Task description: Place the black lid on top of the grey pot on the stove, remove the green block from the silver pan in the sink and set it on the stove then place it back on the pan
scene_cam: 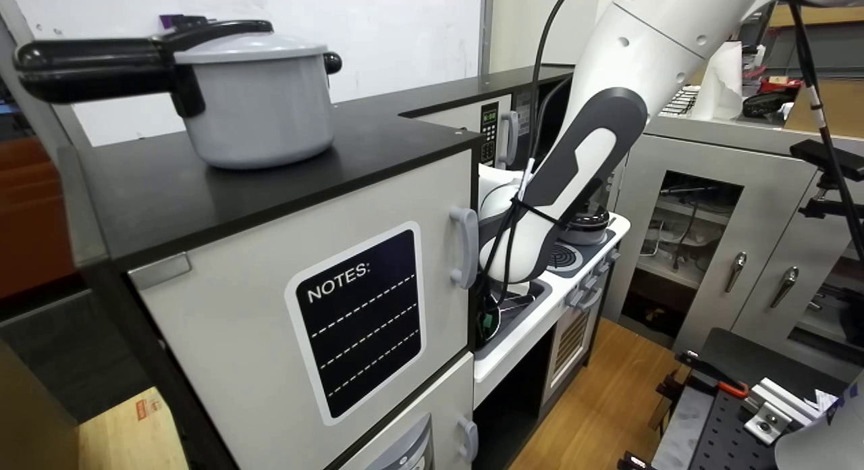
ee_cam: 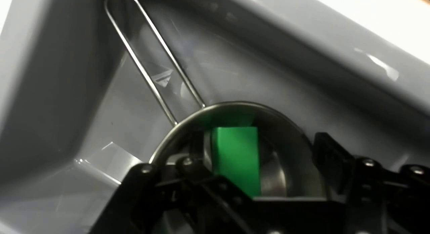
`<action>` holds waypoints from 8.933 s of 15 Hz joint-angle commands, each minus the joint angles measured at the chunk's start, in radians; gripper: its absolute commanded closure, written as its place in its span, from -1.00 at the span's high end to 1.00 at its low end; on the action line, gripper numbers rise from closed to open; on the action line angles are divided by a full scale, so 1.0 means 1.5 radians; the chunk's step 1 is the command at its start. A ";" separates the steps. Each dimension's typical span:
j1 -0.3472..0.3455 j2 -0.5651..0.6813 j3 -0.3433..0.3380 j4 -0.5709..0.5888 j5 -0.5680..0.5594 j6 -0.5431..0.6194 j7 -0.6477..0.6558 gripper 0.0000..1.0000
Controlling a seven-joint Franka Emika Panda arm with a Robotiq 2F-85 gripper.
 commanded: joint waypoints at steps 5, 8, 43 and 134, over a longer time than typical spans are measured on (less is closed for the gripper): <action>-0.017 -0.007 -0.003 0.008 0.020 -0.045 -0.023 -0.57; -0.021 -0.010 -0.005 0.006 0.020 -0.048 -0.025 -0.83; -0.134 -0.285 -0.102 -0.121 -0.006 -0.101 0.024 -0.83; -0.180 -0.210 -0.095 -0.157 0.138 -0.023 -0.285 1.00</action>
